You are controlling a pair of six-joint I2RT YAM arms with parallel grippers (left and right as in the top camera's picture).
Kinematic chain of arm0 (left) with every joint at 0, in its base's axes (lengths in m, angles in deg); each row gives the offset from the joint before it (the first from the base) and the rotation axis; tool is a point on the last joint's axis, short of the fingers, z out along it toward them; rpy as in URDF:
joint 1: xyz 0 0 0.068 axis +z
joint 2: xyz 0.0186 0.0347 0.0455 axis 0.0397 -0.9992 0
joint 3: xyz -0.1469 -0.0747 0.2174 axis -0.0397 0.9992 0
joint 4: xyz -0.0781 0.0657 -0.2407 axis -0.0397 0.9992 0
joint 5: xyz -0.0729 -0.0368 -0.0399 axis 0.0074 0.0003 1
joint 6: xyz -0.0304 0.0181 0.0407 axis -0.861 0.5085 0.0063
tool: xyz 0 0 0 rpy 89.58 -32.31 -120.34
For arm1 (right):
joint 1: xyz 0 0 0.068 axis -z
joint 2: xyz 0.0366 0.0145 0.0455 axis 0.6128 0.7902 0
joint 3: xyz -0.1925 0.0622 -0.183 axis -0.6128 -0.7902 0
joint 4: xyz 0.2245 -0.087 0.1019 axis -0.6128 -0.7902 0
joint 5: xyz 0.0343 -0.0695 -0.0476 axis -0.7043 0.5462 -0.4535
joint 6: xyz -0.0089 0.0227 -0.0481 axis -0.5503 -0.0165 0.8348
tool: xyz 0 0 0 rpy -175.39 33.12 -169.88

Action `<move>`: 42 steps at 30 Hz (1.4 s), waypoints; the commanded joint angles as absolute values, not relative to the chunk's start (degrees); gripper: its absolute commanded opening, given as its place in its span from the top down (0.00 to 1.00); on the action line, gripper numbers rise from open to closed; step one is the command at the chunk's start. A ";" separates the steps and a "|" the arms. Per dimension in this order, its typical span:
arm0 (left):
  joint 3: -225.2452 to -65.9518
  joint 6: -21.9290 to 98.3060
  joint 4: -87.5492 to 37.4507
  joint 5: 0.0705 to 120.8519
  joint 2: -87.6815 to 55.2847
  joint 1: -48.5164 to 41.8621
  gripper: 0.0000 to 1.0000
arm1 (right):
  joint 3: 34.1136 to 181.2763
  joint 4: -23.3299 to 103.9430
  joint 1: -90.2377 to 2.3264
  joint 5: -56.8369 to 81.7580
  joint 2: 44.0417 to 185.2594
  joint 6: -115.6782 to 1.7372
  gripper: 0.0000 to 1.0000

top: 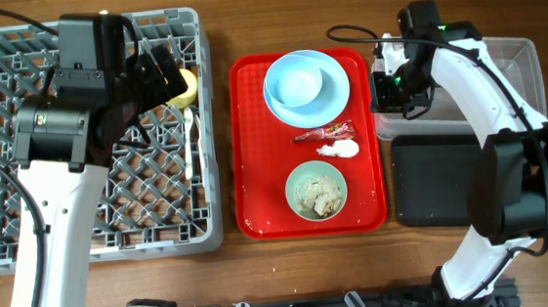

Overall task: Sort waste into correct bins and load items into the dishwasher rack
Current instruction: 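Lower the right gripper to the green rice bowl and grasp its rim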

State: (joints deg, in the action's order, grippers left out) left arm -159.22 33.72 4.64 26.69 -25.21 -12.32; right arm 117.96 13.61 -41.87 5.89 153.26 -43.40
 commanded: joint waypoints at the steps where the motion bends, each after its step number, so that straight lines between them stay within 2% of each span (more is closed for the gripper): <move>1: -159.72 33.48 4.49 26.34 -24.97 -12.02 0.00 | 118.37 13.87 -42.44 2.35 151.95 -41.58 0.81; 2: -159.72 33.48 4.49 26.34 -24.97 -12.02 0.00 | 118.63 13.50 -42.44 2.42 151.95 -41.47 0.81; 4: -159.72 33.48 4.49 26.34 -24.97 -12.02 0.00 | 120.16 12.01 -42.41 3.73 151.95 -41.63 0.64; 6: -159.72 33.48 4.49 26.34 -24.97 -12.02 0.00 | 124.10 8.52 -42.41 7.95 151.42 -41.76 0.42; 8: -159.72 33.48 4.49 26.34 -24.97 -12.02 0.00 | 129.87 3.86 -42.41 10.20 149.70 -41.74 0.35; 11: -159.72 33.48 4.49 26.34 -24.97 -12.02 0.00 | 133.41 1.61 -42.44 10.18 145.68 -42.11 0.34; 12: -159.72 33.48 4.49 26.34 -24.97 -12.02 0.00 | 133.48 1.65 -42.24 10.15 143.36 -43.77 0.30; 17: -159.72 33.48 4.49 26.34 -24.97 -12.02 0.00 | 133.45 -7.99 -43.46 -0.12 137.13 -47.27 0.39; 20: -159.72 33.48 4.49 26.34 -24.97 -12.02 0.00 | 130.37 -12.75 -51.66 -1.01 135.43 -47.81 0.40; 22: -159.72 33.48 4.49 26.34 -24.97 -12.02 0.00 | 126.74 -9.67 -58.74 -1.01 134.97 -51.99 0.40; 26: -159.72 33.48 4.49 26.34 -24.97 -12.02 0.00 | 113.72 9.54 -75.92 6.15 135.05 -65.87 0.41; 31: -159.72 33.48 4.49 26.34 -24.97 -12.02 0.00 | 102.70 16.25 -88.60 22.63 135.38 -79.22 0.42; 35: -159.72 33.48 4.49 26.34 -24.97 -12.02 0.00 | 98.55 18.11 -89.43 22.24 135.38 -80.55 0.44; 42: -159.72 33.48 4.49 26.34 -24.97 -12.02 0.00 | 88.82 31.53 -89.47 17.65 135.38 -80.49 0.53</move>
